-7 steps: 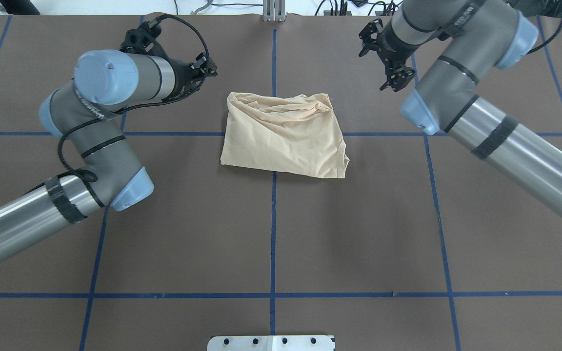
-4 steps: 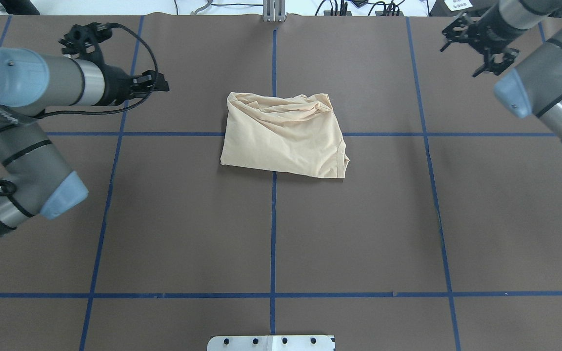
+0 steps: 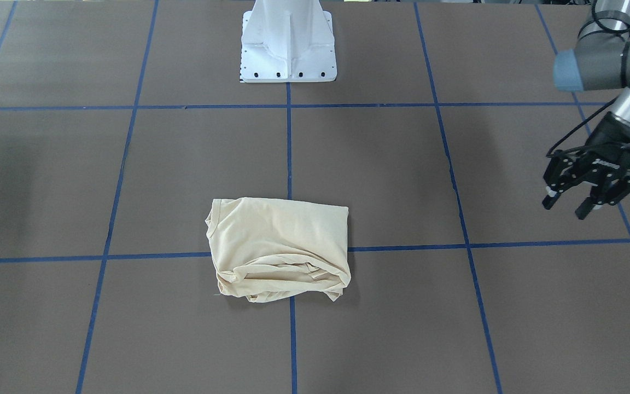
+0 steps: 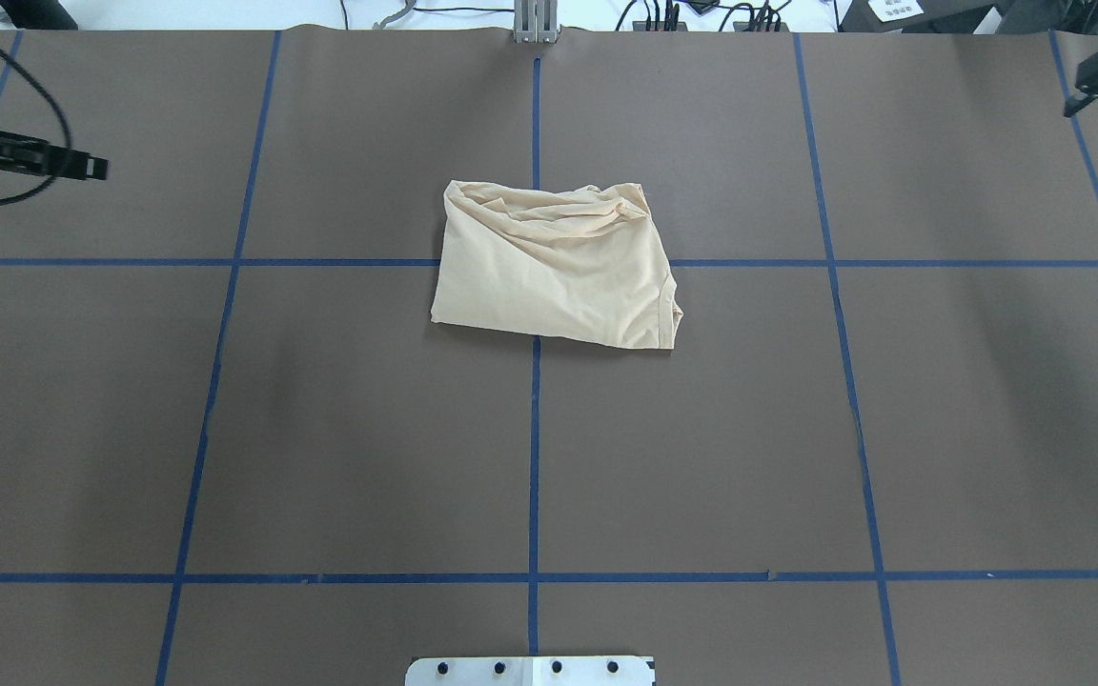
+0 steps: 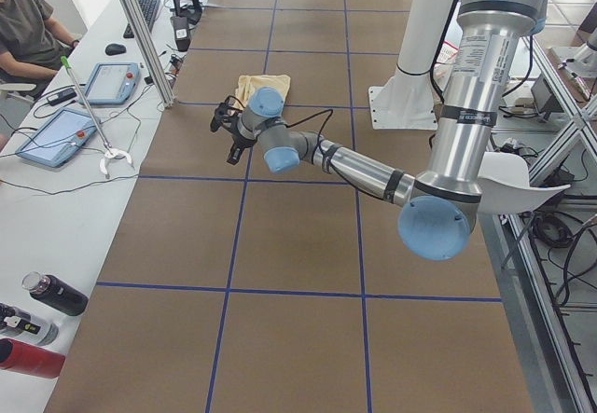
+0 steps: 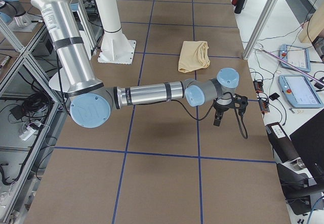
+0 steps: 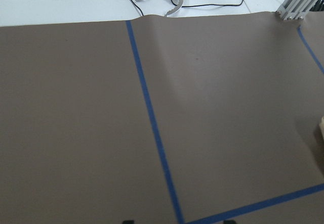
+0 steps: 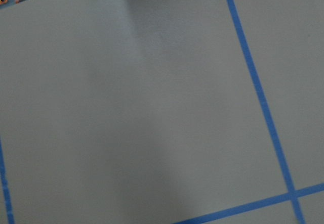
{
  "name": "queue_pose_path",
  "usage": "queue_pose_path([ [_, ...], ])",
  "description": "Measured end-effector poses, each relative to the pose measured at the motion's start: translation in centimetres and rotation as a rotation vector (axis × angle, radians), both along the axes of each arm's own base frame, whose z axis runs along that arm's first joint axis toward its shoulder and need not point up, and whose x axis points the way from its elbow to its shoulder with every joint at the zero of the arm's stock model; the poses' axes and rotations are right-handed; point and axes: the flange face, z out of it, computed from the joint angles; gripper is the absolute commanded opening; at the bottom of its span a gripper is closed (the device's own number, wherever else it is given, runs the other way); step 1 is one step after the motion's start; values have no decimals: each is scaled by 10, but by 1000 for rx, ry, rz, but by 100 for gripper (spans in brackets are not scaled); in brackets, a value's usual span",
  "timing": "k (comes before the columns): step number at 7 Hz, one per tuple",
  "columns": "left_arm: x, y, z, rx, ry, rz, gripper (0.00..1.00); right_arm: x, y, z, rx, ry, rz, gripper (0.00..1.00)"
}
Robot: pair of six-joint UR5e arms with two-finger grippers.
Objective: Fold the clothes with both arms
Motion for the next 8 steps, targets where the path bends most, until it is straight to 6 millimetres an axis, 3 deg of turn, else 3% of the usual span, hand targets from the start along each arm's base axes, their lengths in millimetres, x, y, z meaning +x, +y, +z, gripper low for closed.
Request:
queue_pose_path([
  [1,-48,0,21,32,-69,31,99,25,12,21,49,13,-58,100],
  [3,-126,-4,47,44,-201,84,99,61,27,37,95,27,-148,100],
  [5,-152,1,58,11,-215,118,99,69,36,47,99,32,-190,100],
  [8,-157,22,65,-72,-204,135,100,69,50,48,107,33,-199,100],
])
